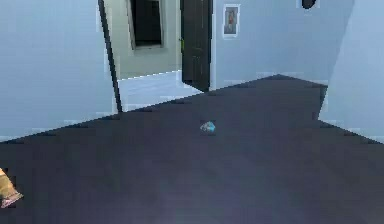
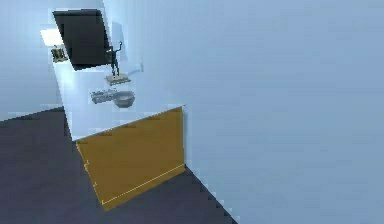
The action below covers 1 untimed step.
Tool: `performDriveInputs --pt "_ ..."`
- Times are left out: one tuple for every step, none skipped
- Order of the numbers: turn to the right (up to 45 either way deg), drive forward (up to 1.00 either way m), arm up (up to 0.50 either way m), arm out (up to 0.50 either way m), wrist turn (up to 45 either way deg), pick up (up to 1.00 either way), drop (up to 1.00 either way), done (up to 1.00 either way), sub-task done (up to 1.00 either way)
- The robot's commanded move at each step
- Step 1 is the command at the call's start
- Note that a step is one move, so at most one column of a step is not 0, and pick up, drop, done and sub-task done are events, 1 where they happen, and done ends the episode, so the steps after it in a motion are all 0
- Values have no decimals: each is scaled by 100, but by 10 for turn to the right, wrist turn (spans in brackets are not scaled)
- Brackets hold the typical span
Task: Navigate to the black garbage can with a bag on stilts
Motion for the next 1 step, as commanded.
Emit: performDriveInputs --pt "-330 0 0 0 0 0 0 0 0"
